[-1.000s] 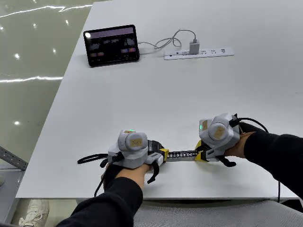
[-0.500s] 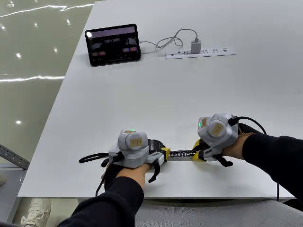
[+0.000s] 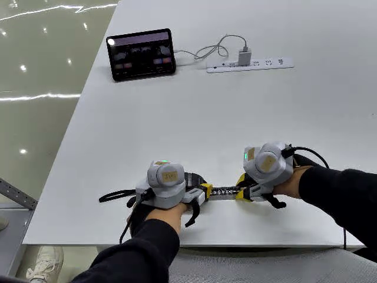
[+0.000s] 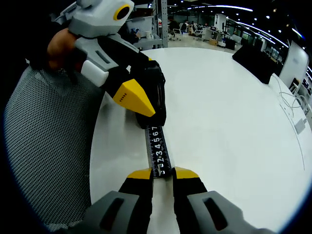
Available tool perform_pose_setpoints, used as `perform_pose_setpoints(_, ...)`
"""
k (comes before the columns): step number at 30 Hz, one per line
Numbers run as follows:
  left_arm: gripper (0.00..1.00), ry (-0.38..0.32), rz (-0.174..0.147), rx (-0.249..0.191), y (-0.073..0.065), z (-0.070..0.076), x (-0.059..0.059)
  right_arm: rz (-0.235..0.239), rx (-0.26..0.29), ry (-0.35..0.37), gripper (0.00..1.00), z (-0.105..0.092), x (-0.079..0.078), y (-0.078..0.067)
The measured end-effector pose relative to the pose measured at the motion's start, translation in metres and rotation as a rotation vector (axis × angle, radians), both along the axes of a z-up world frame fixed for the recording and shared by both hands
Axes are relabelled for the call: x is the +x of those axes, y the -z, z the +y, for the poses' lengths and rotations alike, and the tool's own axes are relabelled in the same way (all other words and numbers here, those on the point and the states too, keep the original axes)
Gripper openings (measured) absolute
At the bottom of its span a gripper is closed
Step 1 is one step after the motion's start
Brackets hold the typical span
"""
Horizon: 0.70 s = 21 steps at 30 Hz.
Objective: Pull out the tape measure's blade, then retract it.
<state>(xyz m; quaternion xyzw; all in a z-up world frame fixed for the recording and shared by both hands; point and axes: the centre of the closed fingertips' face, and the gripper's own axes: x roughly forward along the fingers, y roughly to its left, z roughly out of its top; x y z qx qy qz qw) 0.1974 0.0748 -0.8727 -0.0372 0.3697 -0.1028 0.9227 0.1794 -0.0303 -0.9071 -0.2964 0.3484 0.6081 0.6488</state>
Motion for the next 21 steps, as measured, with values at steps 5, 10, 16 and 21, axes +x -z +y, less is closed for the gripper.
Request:
perform_pose_setpoints(5, 0.58, 0.001, 0.001, 0.001, 0.000, 0.000, 0.000, -0.001, 0.017, -0.003, 0.11, 0.004, 0.000, -0.001)
perform_pose_setpoints(10, 0.58, -0.002, 0.000, -0.004, 0.000, 0.000, 0.000, -0.007, 0.030, -0.010, 0.11, 0.008, -0.001, 0.000)
perform_pose_setpoints(16, 0.58, -0.002, 0.000, -0.007, 0.000, 0.000, 0.000, -0.018, 0.056, -0.008, 0.10, 0.014, 0.000, -0.001)
perform_pose_setpoints(21, 0.58, -0.002, 0.001, -0.009, 0.000, 0.000, 0.000, -0.016, 0.053, -0.010, 0.10, 0.016, 0.000, -0.001)
